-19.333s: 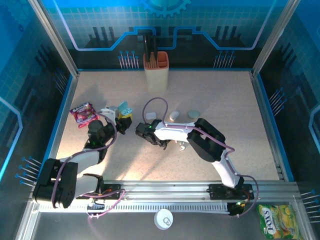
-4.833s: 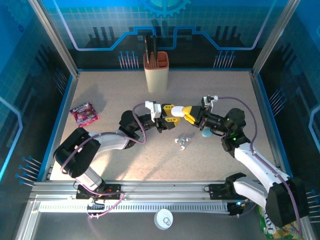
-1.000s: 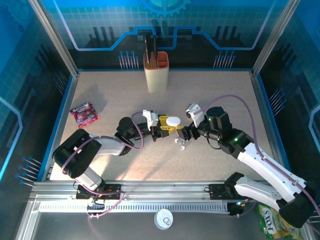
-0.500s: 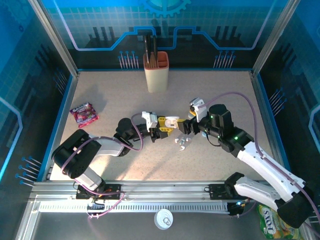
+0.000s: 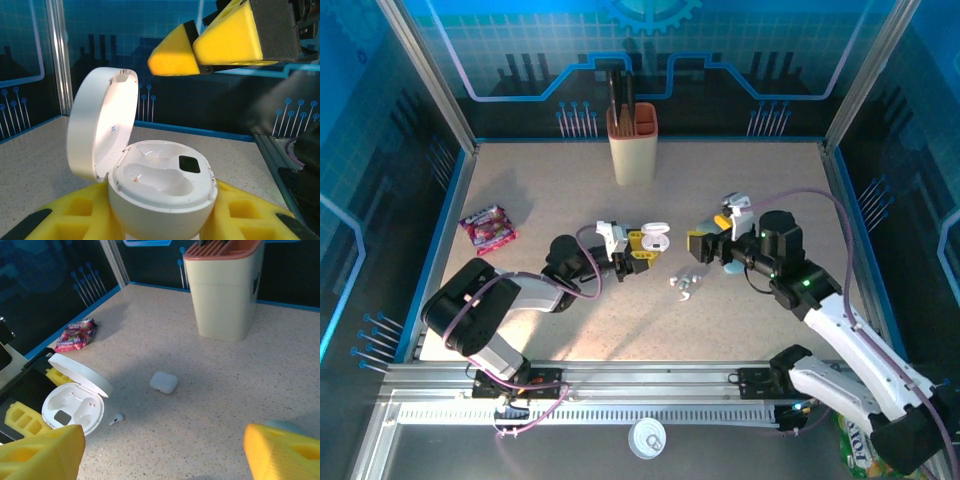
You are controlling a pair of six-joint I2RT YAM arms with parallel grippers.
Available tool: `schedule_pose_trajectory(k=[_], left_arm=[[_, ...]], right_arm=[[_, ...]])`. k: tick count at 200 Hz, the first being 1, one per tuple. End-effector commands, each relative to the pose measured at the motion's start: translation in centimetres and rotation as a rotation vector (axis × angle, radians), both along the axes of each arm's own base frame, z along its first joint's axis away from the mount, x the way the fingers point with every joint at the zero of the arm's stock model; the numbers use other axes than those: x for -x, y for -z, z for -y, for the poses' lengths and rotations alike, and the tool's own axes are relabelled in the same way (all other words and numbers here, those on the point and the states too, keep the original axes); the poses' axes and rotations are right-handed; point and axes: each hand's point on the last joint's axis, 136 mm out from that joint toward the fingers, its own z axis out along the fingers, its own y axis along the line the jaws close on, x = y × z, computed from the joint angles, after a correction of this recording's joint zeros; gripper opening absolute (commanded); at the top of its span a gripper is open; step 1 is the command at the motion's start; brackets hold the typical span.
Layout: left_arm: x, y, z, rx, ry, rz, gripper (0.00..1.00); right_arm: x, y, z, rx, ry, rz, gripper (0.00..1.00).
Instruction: Insert the wireless bluetooth earbuds into the charging case
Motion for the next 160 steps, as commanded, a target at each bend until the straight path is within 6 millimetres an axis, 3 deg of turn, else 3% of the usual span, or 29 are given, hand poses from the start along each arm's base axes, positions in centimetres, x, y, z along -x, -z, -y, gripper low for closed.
schedule_pose_trajectory(k=[1, 37, 85, 121, 160], left_arm=[[0.1, -0.6, -0.5, 0.017, -0.006, 0.027, 0.34], [0.3, -0.7, -0.3, 0.021, 0.020, 0.011, 0.34], [1.2, -0.5, -0.2, 0.011, 0.059, 0.019, 0.34], [1.7, -0.5, -0.3, 0.010, 0.069, 0.020, 0.34], [0.9, 0.1, -1.3, 0.005, 0.008, 0.003, 0.35]], right_arm=[[0.5, 0.4, -0.2, -0.054, -0.036, -0.021, 0.83], [1.1, 0.7, -2.9, -0.047, -0.173, 0.016, 0.83], [-1.5, 1.2, -5.2, -0.024, -0.156, -0.043, 0.82], [-3.4, 2.4, -5.0, -0.007, -0.075, -0.128, 0.82], [-2.1, 2.9, -4.2, -0.001, -0.087, -0.131, 0.83]])
